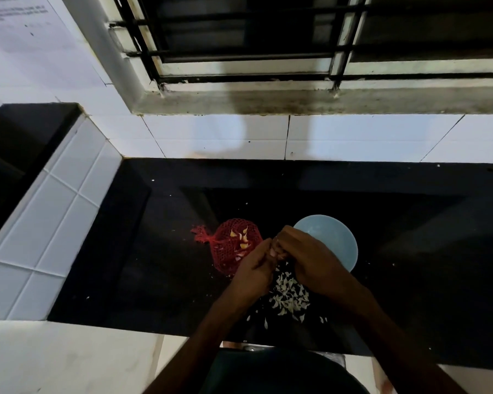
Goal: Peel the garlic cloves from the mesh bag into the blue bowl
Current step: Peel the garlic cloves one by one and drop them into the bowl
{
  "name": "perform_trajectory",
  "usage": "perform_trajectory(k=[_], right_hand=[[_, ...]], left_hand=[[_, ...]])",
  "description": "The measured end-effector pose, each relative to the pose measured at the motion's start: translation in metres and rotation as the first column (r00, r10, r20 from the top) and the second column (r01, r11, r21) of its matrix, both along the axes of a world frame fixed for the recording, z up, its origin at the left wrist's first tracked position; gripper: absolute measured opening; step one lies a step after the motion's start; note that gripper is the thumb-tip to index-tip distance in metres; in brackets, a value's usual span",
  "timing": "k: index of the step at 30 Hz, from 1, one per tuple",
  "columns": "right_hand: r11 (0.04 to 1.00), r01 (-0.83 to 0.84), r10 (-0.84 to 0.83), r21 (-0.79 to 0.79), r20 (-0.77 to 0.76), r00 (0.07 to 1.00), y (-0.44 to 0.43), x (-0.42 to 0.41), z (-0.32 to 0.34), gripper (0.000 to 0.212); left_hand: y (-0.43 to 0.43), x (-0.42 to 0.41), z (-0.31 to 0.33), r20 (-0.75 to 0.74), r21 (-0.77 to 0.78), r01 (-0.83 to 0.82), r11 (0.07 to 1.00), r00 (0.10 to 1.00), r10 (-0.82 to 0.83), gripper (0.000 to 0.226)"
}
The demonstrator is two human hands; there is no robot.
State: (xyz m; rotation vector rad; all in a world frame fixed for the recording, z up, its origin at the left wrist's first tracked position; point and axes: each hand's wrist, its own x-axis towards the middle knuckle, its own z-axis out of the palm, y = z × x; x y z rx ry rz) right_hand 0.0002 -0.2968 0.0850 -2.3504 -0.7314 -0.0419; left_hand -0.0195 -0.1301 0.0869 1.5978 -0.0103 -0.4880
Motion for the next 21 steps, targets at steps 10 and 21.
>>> perform_trajectory(k=[10,21], right_hand=[[0.968,0.212,-0.215,0.136,0.008,0.977,0.017,-0.012,-0.024,0.047],[0.812,0.396,-0.344,0.429,-0.196,0.918,0.016,-0.028,-0.024,0.005]], left_hand=[[-0.009,-0.010,0.002,-0.249,-0.128,-0.227,0.965,0.950,0.190,0.020],[0.003,-0.001,-0.004,0.143,0.070,-0.113,0.991,0.984,0.102,0.017]])
